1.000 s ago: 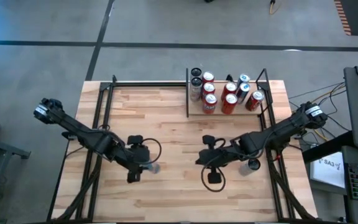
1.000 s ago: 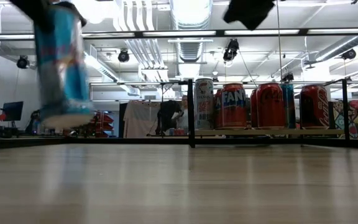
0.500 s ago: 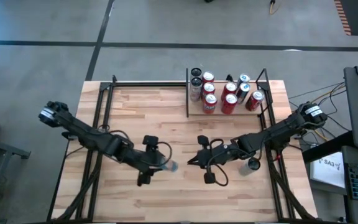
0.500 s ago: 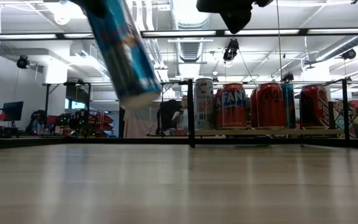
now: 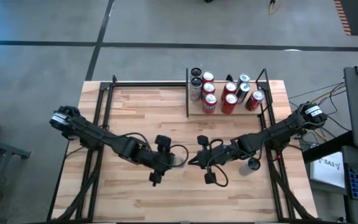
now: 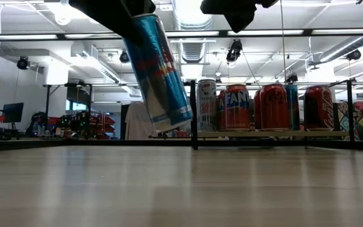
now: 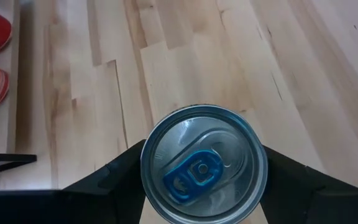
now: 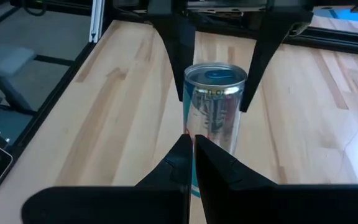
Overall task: Place canned beverage on shelf
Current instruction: Put the blue soda can on the shelf aligned with the other blue soda cans
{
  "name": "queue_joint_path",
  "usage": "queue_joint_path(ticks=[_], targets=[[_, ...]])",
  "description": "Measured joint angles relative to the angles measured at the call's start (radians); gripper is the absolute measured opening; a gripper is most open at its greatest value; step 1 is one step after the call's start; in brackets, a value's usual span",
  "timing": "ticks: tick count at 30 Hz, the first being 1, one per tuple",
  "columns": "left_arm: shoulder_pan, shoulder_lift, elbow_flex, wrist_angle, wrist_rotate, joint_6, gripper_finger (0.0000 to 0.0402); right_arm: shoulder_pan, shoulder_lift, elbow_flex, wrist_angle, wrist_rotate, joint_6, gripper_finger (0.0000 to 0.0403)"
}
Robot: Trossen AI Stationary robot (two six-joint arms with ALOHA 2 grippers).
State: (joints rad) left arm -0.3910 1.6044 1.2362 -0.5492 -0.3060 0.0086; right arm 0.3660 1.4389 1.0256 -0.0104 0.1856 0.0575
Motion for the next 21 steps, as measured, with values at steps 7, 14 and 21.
queue_joint_path(ticks=[7, 14, 21], targets=[[0.02, 0.013, 0.011, 0.0, 0.0, -0.003, 0.023, 0.0, 0.003, 0.0, 0.0, 0.012, 0.02, 0.0039], [0.023, 0.012, 0.014, 0.001, 0.0, -0.014, 0.023, 0.0, 0.003, 0.0, -0.012, 0.044, 0.02, 0.0137], [0.023, 0.012, 0.014, 0.046, 0.001, 0.024, 0.023, -0.001, 0.003, 0.0, -0.014, 0.054, 0.085, 0.0208]])
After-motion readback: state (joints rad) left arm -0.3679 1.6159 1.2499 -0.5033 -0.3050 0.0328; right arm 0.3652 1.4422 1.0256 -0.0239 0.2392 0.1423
